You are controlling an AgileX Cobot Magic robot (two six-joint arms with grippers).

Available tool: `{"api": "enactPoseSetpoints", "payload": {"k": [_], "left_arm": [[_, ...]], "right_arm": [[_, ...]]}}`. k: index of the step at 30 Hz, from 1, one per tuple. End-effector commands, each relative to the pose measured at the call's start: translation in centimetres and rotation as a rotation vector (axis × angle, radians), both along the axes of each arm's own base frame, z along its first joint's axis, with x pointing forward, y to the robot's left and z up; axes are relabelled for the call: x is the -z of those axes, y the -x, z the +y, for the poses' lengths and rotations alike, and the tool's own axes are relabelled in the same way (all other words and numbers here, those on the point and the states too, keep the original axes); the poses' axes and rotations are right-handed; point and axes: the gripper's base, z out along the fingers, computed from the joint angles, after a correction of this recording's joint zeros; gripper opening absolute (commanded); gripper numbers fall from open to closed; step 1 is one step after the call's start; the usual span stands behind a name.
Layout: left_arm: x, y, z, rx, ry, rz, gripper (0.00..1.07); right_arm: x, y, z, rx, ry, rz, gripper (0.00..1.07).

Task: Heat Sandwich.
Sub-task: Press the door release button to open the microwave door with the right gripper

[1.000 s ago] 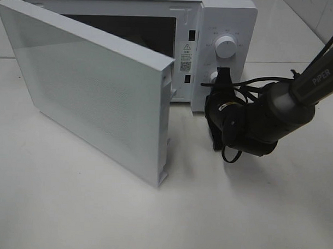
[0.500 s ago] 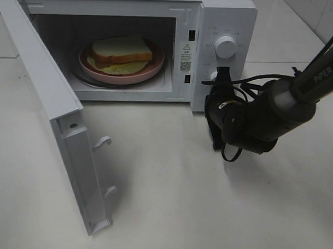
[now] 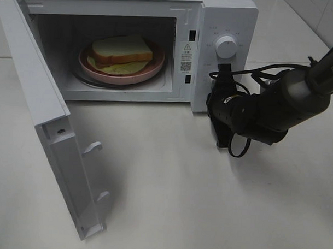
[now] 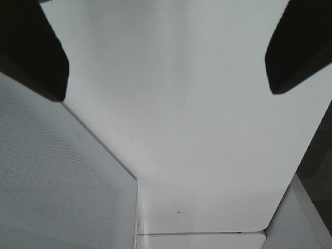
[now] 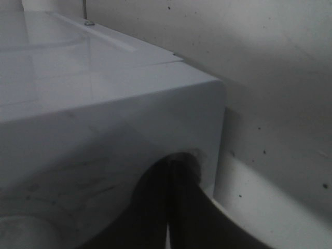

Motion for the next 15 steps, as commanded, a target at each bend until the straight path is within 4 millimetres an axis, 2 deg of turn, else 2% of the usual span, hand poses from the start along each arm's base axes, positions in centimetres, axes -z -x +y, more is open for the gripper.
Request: {"api": "enactPoseSetpoints", "payload": {"k": [1, 8, 15], "left_arm": [[0.0, 0.2, -0.1, 0.0, 0.01, -0.028, 0.98], [0.0, 0.2, -0.1, 0.0, 0.01, -0.028, 0.98], [0.0, 0.2, -0.1, 0.0, 0.01, -0.028, 0.98]], "right_arm": [[-2.7, -0.5, -0.1, -0.031, -0.011, -0.097, 0.03], [-2.5, 1.1, -0.1, -0.099, -0.002, -0.002, 0.03], [-2.4, 3.6, -1.0, -0.124, -0.026, 0.049, 0.03]]}}
